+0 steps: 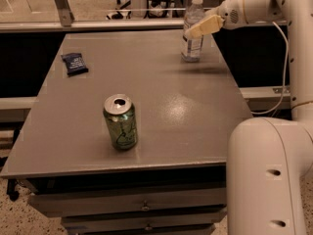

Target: Knock blue plastic bottle over

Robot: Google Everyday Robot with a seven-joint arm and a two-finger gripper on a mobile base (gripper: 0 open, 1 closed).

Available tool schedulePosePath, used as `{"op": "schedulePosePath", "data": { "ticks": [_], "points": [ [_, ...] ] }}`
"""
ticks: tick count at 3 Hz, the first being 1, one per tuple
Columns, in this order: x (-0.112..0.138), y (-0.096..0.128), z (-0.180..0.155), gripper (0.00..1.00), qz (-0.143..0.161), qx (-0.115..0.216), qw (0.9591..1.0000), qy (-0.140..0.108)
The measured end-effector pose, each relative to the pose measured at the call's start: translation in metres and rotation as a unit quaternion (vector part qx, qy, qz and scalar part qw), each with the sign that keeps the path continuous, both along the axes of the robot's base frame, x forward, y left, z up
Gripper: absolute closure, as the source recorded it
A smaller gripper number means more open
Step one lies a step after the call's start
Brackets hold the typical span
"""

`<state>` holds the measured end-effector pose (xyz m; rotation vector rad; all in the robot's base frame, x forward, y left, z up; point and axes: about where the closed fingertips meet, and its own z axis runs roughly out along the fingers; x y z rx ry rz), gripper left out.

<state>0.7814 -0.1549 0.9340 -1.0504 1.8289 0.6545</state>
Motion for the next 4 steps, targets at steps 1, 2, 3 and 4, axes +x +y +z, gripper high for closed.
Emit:
{"op": "schedulePosePath", "data": {
  "ticks": [1, 2, 3, 4],
  "points": [
    [-0.002, -0.002, 0.001, 0.41, 0.002, 0.006, 1.0, -0.001],
    [-0.006, -0.001, 0.008, 0.64, 0.01, 0.011, 0.9999, -0.005],
    [-0.021, 0.004, 0.017, 0.87, 0.033, 0.003, 0.9994, -0.004],
    [-0.055, 0.021, 0.032, 1.0, 0.091, -0.078, 0.9927, -0.011]
  ]
}}
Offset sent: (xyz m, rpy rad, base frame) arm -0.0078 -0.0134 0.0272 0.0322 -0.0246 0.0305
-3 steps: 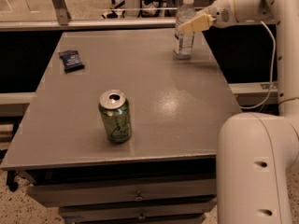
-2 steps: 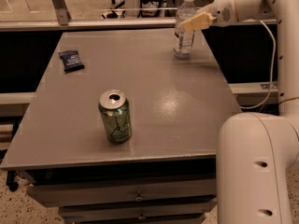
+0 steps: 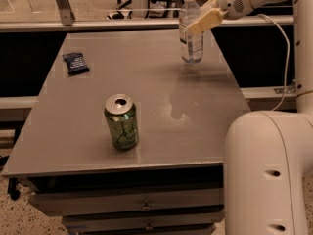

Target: Knock blue plastic bottle over

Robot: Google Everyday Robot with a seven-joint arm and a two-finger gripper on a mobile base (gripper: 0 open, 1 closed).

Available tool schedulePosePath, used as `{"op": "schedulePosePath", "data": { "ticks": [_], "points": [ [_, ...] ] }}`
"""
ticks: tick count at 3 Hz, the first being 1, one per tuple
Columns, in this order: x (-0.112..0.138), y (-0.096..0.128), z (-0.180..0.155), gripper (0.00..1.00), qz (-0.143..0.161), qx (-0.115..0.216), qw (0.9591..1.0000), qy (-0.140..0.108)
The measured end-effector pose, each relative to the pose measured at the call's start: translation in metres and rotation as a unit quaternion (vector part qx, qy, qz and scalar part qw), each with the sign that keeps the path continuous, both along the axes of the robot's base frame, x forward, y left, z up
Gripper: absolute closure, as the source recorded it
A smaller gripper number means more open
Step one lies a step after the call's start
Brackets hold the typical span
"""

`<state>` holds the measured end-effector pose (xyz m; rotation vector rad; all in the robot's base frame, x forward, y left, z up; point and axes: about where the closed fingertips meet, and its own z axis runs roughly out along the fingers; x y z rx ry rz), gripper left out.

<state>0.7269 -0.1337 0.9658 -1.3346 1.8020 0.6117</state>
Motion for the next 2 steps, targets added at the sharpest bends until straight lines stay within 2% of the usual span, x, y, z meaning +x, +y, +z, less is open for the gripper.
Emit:
{"op": "schedulePosePath", "data": {
  "ticks": [1, 2],
  "points": [
    [-0.023, 0.009, 0.008, 1.0, 0.048, -0.123, 0.9911, -0.022],
    [-0.035, -0.001, 0.008, 1.0, 0.081, -0.263, 0.9603, -0.045]
  ]
}}
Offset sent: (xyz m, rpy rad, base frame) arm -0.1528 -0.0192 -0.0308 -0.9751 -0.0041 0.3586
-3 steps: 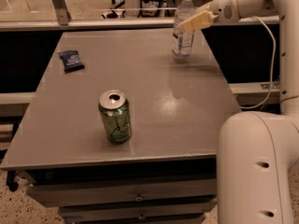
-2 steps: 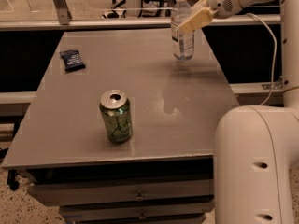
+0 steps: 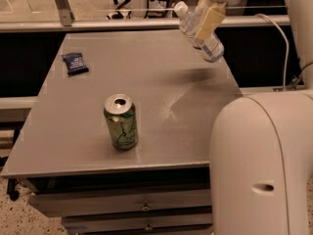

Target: Knock blue plastic bottle over

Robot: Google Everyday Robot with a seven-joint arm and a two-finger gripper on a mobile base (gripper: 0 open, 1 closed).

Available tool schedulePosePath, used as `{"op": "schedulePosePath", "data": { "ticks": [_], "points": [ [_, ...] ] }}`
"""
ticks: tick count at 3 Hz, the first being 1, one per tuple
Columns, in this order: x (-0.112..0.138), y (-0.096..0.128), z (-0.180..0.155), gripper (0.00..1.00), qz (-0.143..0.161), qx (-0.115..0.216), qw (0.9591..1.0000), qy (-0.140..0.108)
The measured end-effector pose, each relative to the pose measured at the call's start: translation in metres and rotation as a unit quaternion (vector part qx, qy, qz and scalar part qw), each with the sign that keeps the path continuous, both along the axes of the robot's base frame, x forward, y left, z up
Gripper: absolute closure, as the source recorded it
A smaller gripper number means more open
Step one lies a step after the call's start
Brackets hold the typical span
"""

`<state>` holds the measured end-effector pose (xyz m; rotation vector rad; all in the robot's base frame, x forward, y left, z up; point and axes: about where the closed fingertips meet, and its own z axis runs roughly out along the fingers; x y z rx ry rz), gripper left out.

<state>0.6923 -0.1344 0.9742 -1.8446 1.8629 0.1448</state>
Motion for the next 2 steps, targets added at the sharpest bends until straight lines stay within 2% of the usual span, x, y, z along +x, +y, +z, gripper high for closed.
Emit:
{"op": "schedulePosePath", "data": {
  "ticks": [1, 2],
  "points": [
    [-0.023, -0.002, 0.025, 1.0, 0.047, -0.105, 0.9927, -0.037],
    [-0.058, -0.012, 0.049, 1.0, 0.072, -0.174, 0.98, -0.065]
  ]
}}
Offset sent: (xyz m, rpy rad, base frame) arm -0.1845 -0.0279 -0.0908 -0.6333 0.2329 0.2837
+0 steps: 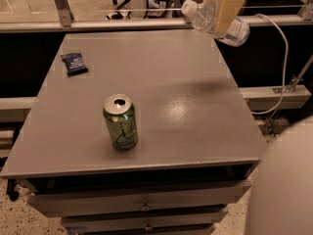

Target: Knock blue plastic bottle over

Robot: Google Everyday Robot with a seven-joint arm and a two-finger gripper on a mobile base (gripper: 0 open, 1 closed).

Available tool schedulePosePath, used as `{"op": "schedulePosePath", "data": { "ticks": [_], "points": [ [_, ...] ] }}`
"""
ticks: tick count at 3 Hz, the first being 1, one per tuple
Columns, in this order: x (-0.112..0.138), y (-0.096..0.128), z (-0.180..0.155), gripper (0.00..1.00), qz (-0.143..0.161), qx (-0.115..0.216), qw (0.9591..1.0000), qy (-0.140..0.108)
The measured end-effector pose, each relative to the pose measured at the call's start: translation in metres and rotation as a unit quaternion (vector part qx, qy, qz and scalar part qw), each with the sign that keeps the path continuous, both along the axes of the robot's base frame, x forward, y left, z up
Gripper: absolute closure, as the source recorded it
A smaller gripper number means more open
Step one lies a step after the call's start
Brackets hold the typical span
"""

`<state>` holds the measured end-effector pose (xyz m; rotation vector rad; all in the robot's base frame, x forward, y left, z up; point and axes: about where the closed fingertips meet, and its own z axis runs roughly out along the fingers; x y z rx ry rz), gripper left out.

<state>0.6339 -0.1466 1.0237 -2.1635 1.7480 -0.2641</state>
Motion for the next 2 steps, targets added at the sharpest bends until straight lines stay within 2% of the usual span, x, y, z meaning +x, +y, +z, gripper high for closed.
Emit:
{"op": "schedulePosePath", "data": {
  "ticks": [1, 2],
  "points": [
    [-0.039, -0.008, -0.031, 1.0, -0.001, -0.024, 0.9986, 0.047],
    [-0.042, -0.002, -0.063, 1.0, 0.007, -0.033, 0.9969, 0.071]
  ]
}}
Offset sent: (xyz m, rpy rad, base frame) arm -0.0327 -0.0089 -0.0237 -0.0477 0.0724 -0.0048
